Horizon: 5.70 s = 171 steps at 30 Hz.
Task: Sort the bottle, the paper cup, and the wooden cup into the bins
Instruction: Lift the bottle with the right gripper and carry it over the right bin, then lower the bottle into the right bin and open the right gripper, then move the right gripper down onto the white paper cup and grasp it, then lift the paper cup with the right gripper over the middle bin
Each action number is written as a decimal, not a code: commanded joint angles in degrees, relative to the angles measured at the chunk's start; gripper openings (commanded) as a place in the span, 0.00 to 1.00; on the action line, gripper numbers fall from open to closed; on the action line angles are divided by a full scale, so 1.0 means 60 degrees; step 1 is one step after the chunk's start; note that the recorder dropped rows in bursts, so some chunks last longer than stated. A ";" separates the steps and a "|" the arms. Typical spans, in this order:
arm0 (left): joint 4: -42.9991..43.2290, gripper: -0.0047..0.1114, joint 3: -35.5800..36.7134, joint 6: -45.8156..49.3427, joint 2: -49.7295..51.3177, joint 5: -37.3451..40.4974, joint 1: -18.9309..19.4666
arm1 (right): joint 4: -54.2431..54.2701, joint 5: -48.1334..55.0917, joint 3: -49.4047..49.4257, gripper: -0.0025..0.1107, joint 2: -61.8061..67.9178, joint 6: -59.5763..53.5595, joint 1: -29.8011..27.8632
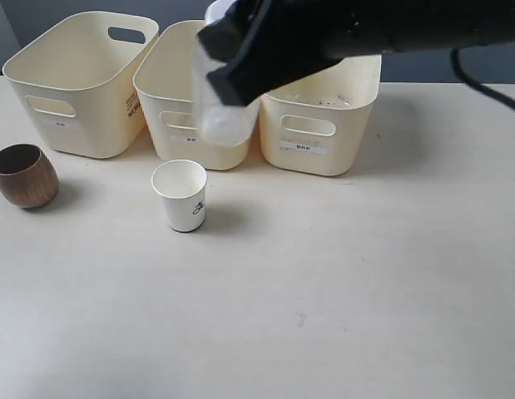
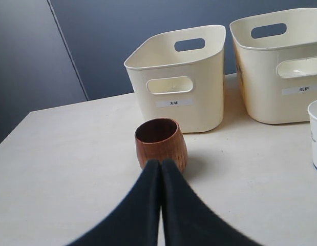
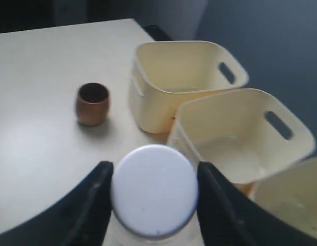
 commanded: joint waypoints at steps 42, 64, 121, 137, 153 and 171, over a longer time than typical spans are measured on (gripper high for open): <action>-0.0039 0.04 -0.0024 -0.0014 0.0036 -0.0029 -0.0032 | 0.1281 -0.0455 -0.4803 0.02 0.7125 -0.1260 -0.4644; -0.0039 0.04 -0.0024 -0.0014 0.0036 -0.0029 -0.0032 | 0.1820 -0.0561 -0.4803 0.30 0.7741 -0.1364 -0.4644; -0.0039 0.04 -0.0024 -0.0014 0.0036 -0.0029 -0.0032 | 0.2768 0.4102 -0.4783 0.50 0.7121 -0.7902 -0.0329; -0.0039 0.04 -0.0024 -0.0014 0.0036 -0.0029 -0.0032 | 0.2808 0.3270 -0.4783 0.50 0.8382 -0.7902 -0.0329; -0.0039 0.04 -0.0024 -0.0014 0.0036 -0.0029 -0.0032 | 0.2759 0.2661 -0.4783 0.02 0.6796 -0.7902 -0.0329; -0.0039 0.04 -0.0024 -0.0014 0.0036 -0.0029 -0.0032 | 0.3325 -0.0736 -0.5283 0.02 0.6381 -0.7499 -0.1017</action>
